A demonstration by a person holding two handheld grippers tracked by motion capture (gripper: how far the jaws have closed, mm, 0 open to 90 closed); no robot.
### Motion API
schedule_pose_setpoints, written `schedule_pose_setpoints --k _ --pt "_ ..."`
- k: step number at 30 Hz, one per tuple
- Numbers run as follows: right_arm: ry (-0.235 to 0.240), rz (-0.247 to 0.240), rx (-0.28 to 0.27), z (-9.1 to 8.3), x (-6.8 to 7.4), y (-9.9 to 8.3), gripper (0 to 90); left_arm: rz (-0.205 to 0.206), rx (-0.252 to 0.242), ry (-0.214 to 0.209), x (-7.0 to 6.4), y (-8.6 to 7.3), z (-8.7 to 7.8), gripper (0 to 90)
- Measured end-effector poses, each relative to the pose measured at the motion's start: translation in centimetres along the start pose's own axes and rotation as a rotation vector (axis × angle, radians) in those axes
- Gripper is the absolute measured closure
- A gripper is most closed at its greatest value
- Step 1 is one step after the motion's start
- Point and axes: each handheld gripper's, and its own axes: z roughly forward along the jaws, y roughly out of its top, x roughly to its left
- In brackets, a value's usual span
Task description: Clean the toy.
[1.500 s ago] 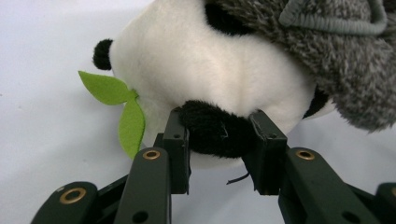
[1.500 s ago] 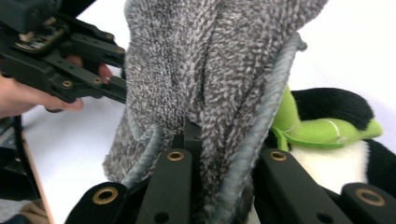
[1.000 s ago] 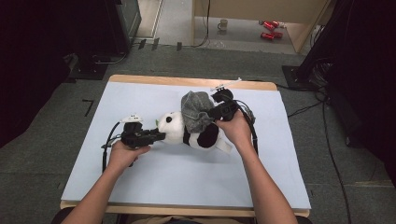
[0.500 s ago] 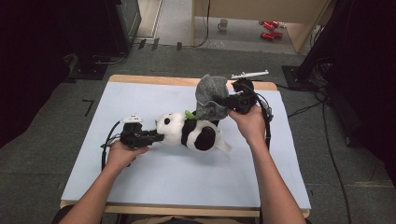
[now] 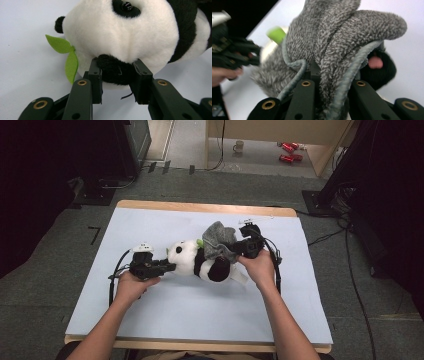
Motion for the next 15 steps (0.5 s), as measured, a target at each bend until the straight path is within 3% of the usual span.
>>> schedule_pose_setpoints --k 7,15 --pt "-0.052 -0.037 -0.014 0.0 -0.5 -2.6 80.3 0.002 0.003 0.007 -0.1 0.0 0.1 66.2" --pt "-0.067 -0.051 -0.039 -0.5 -1.0 -4.6 80.3 -0.002 0.011 0.01 0.0 0.0 0.3 66.3"
